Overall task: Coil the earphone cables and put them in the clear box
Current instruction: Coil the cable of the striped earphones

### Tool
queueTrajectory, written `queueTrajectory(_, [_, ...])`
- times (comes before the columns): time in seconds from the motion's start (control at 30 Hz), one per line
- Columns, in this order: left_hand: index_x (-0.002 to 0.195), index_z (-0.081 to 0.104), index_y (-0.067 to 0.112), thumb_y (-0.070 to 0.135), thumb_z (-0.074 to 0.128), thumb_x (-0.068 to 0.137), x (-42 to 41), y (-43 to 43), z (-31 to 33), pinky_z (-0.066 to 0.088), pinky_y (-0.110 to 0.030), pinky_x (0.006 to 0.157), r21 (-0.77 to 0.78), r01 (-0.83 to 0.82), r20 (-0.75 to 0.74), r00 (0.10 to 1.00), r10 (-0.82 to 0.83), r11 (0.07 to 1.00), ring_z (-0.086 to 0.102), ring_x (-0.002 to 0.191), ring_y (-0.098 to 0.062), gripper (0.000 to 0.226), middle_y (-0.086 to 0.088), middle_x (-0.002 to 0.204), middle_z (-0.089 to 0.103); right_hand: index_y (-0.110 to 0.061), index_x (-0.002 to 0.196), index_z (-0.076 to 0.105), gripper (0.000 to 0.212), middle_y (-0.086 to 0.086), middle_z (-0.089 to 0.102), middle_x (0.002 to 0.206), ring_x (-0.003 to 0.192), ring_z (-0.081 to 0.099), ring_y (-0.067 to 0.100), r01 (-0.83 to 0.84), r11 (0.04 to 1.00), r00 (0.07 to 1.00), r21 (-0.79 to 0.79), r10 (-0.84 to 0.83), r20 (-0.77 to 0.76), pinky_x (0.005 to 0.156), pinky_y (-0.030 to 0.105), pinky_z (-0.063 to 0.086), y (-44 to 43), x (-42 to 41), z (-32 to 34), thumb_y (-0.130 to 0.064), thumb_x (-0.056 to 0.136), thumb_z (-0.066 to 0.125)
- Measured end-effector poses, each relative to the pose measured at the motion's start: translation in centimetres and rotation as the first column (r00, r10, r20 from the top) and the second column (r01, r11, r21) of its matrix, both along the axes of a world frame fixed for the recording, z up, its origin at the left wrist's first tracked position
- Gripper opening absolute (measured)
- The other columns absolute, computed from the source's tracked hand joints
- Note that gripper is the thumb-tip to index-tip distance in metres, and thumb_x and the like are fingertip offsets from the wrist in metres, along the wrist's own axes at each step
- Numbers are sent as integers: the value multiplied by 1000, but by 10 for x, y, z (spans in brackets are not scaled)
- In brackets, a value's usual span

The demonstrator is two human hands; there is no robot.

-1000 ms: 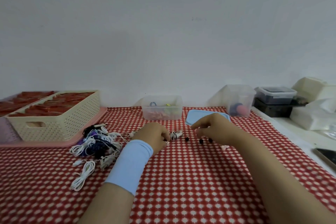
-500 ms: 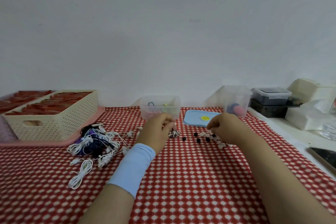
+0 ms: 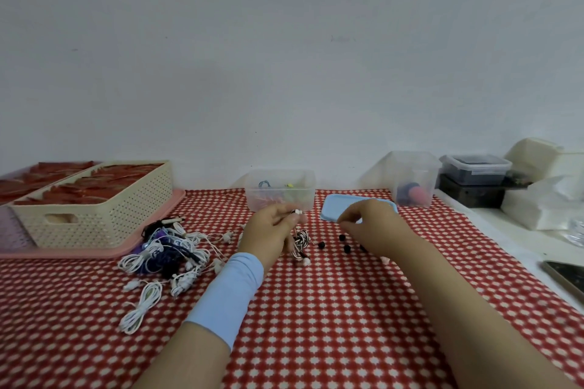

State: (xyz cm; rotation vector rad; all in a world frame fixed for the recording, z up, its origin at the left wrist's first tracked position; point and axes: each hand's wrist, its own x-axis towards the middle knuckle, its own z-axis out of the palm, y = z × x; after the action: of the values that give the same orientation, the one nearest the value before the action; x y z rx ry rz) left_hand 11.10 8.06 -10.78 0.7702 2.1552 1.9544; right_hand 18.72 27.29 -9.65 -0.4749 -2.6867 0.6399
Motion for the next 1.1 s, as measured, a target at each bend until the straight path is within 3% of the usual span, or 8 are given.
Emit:
queueTrajectory(0.1, [108,72,23,19,65,93,2,-2,0,46,-18,51,18,3,47,999,-3,1000,52,52,-8,17,2,80,74,-18,95,78,10,-16,71,81,68,62,-6,-151,917,961,-370,48,-273,62,3,43,-14,3,3,-17,93,69])
queueTrajectory(0.2, [102,74,30,18,67,91,4,-3,-1,48,-20,53,36,25,86,996,-28,999,57,58,-10,18,-11,81,73,-14,94,79,7,-3,62,58,45,47,7,-309,725,928,-615,89,-362,44,15,38,-29,4,7,-17,92,72])
queueTrajectory(0.3, [108,74,21,11,65,92,7,-4,1,52,-24,57,124,89,170,979,-109,988,63,62,-13,21,-6,91,76,-18,96,79,10,-3,58,57,50,45,7,-341,676,928,-653,134,-346,45,20,35,-33,1,4,-22,93,70])
queueTrajectory(0.43, [101,75,18,7,62,94,11,-2,3,56,-24,60,196,152,236,952,-197,969,65,65,-16,18,-5,88,74,-18,102,79,14,-7,56,57,50,41,7,-368,623,926,-690,183,-329,46,22,31,-34,0,1,-20,96,66])
queueTrajectory(0.6, [95,75,16,10,64,93,11,-4,4,56,-24,62,173,171,232,950,-209,970,68,67,-17,13,-9,87,75,-22,100,81,17,0,68,78,55,44,10,-391,561,920,-729,221,-324,47,23,30,-35,3,2,-19,96,65])
queueTrajectory(0.87, [100,75,15,8,60,95,11,-9,5,56,-24,64,163,233,208,942,-265,959,68,72,-16,17,-7,87,75,-19,101,81,15,2,72,83,59,52,12,-366,550,931,-751,209,-301,49,22,35,-35,6,4,-20,94,67])
queueTrajectory(1.1, [90,77,16,5,63,92,13,-9,7,55,-23,59,162,180,151,967,-205,970,67,67,-16,17,-6,80,73,-18,96,81,13,-2,72,76,58,55,11,-387,589,920,-709,196,-339,49,24,37,-39,7,5,-17,94,68])
